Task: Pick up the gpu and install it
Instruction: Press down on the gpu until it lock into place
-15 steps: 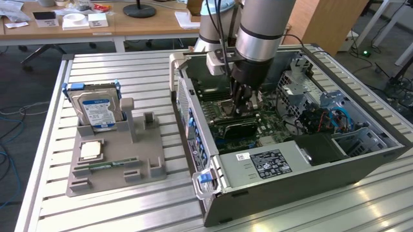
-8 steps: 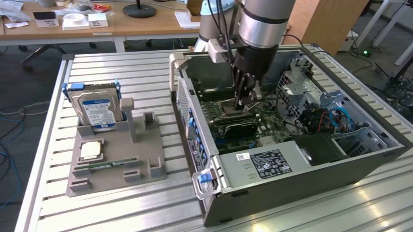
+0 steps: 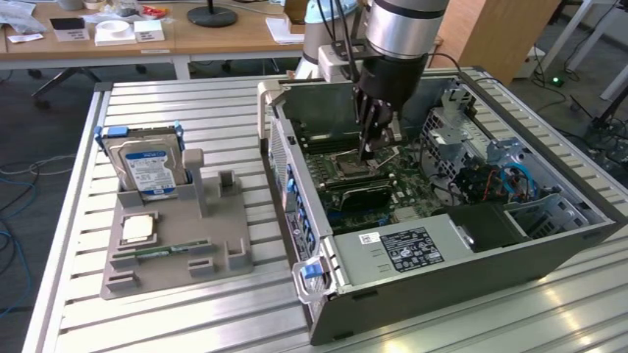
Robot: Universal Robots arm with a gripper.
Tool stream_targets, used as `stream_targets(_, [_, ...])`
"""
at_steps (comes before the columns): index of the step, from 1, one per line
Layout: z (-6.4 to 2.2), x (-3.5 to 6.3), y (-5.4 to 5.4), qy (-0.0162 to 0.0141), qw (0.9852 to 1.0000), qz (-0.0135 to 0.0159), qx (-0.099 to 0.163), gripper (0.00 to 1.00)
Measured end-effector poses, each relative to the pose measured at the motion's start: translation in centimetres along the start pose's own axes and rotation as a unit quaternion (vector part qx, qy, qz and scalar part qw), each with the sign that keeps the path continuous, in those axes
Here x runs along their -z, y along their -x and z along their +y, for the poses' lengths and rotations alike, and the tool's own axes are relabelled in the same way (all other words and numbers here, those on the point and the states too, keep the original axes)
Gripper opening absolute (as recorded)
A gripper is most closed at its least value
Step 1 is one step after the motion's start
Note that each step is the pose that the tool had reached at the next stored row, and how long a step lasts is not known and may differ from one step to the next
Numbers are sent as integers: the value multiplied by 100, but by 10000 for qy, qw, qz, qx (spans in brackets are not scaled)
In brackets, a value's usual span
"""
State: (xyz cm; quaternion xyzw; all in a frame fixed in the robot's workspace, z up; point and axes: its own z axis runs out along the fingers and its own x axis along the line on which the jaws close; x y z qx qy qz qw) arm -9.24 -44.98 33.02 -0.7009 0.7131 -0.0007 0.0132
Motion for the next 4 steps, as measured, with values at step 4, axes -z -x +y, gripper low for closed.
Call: stream_targets(4, [0, 1, 0, 0, 10000, 0, 0, 11])
